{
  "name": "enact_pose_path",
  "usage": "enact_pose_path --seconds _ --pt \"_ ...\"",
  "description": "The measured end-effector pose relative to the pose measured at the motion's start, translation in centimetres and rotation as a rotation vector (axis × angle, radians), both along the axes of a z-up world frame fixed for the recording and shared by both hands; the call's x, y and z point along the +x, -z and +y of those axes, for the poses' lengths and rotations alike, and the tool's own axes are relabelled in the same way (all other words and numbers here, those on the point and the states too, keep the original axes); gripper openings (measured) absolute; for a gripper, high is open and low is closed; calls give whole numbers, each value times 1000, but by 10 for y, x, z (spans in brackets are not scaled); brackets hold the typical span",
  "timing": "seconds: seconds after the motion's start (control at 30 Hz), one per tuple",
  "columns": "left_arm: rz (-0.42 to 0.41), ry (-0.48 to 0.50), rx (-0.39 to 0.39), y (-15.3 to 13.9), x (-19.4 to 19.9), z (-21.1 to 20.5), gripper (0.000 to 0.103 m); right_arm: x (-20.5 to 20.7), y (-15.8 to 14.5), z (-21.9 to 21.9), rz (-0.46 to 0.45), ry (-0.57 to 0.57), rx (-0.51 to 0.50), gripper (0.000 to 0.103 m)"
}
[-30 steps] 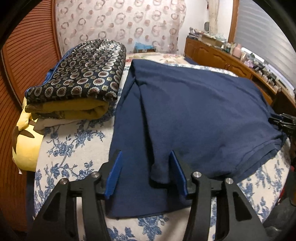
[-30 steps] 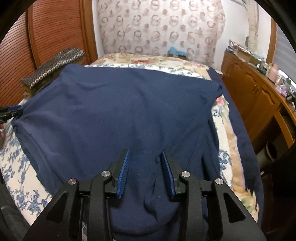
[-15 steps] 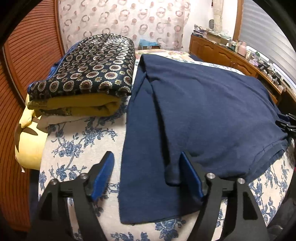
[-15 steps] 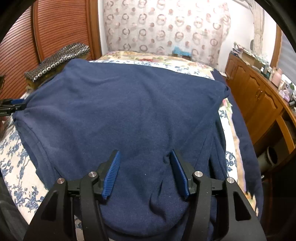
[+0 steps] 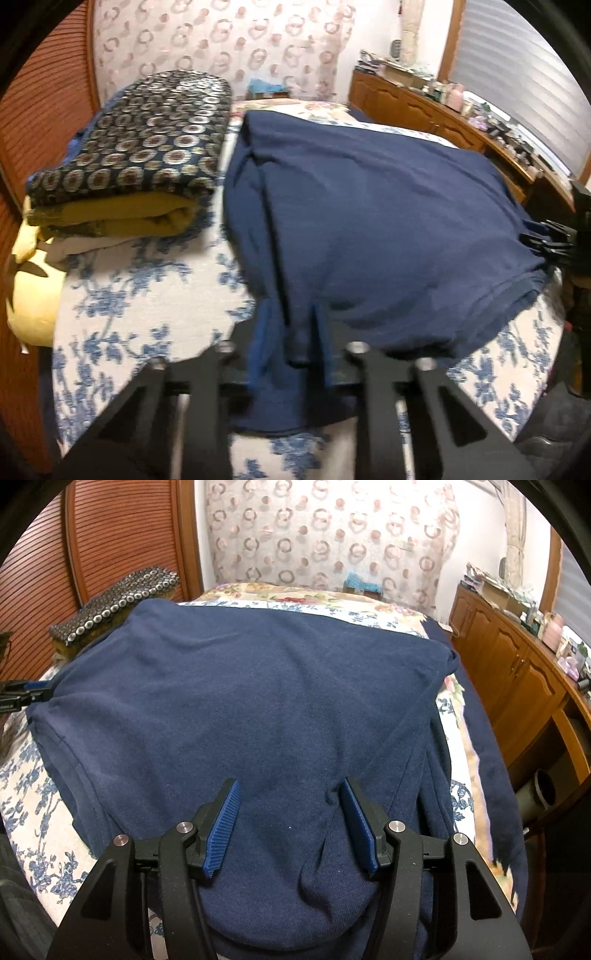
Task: Fold small clothes
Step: 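Grasp the folded shirt edge with the left gripper and lift it toward the right gripper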
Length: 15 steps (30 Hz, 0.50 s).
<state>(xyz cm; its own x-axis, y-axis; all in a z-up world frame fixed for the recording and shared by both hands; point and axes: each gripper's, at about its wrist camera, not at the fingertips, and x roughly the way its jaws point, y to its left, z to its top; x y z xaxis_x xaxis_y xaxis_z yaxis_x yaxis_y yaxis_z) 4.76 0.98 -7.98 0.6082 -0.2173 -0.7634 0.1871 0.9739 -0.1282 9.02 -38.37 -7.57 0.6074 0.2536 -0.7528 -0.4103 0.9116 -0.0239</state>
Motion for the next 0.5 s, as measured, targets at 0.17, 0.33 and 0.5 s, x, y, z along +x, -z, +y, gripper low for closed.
enact_pose_path --seconds 0.17,0.33,0.5 --pt "-52 10 -20 -12 -3 -10 4 0 -1 0 3 0 12 58" --pt "-142 26 -64 -41 -6 -20 4 1 -2 0 4 1 13 58" --pt "-212 70 -68 -65 -3 -39 4 1 -1 -1 5 0 15 59"
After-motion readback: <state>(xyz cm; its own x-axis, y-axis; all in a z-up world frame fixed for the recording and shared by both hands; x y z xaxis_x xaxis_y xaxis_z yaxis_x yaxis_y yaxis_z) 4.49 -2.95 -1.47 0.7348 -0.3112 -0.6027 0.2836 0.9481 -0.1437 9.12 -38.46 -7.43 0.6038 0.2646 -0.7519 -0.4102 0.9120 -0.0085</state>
